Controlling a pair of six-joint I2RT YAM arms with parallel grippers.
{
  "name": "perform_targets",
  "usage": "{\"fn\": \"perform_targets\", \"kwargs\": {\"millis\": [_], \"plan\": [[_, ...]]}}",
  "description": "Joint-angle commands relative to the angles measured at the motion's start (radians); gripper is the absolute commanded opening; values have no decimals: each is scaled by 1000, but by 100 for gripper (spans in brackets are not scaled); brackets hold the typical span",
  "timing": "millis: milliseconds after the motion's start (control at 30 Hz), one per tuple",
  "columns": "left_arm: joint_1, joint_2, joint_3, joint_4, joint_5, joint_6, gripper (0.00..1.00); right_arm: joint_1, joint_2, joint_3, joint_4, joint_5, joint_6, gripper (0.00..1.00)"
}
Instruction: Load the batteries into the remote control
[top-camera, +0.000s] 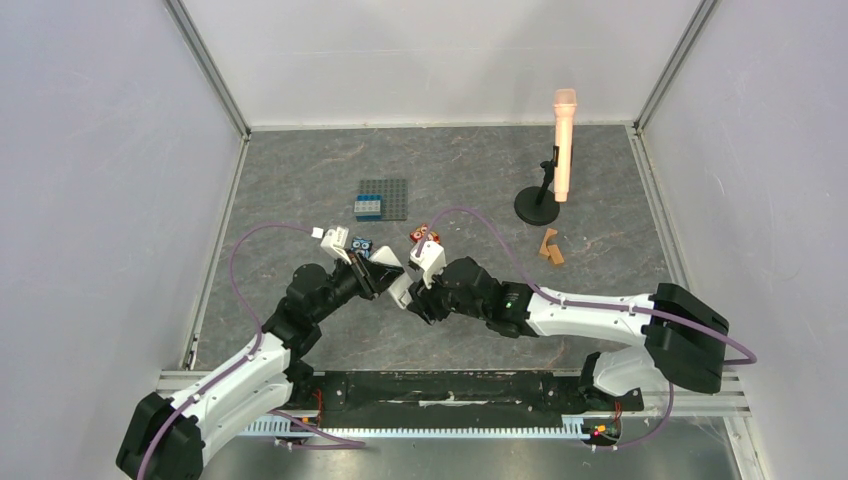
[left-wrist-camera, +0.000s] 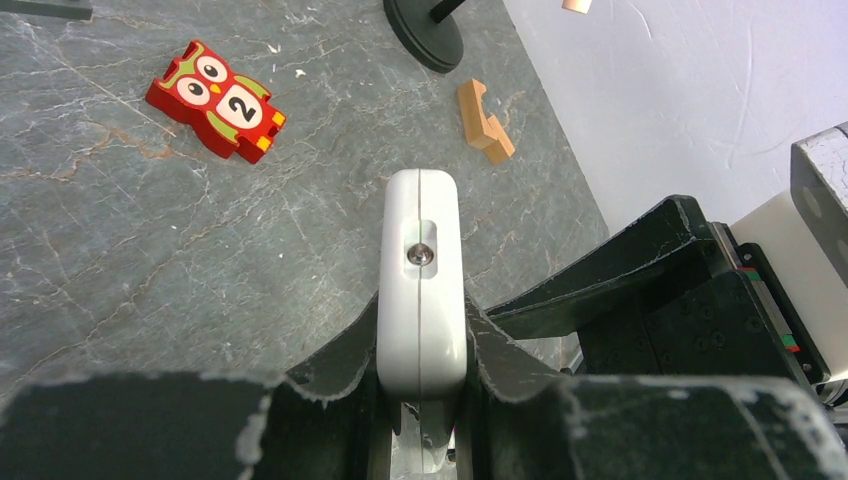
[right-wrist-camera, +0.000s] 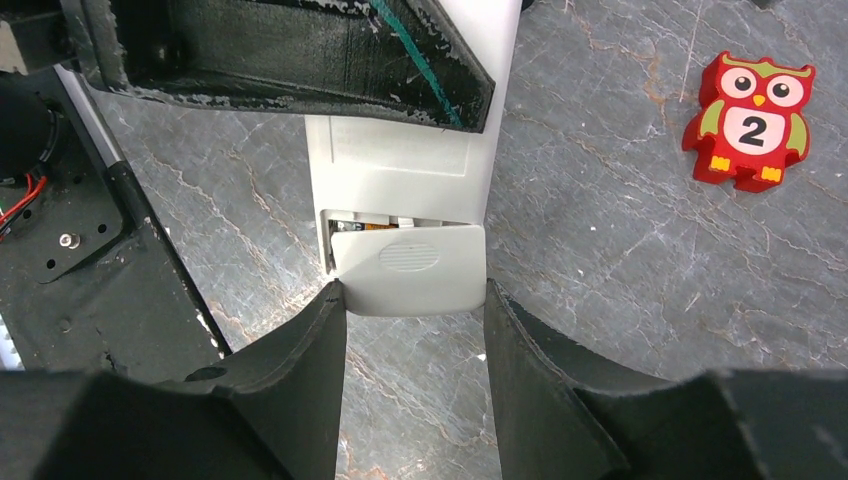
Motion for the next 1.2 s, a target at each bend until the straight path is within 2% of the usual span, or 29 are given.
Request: {"fn": "perform_targets", "kwargs": {"millis": [0,1167], "plan": [[-2,-12,0,100,8,41,2,5,14,43,18,0,11,32],[-2,-10,-4,104,1,45,2,5,28,95,-9,-125,0,32]]}}
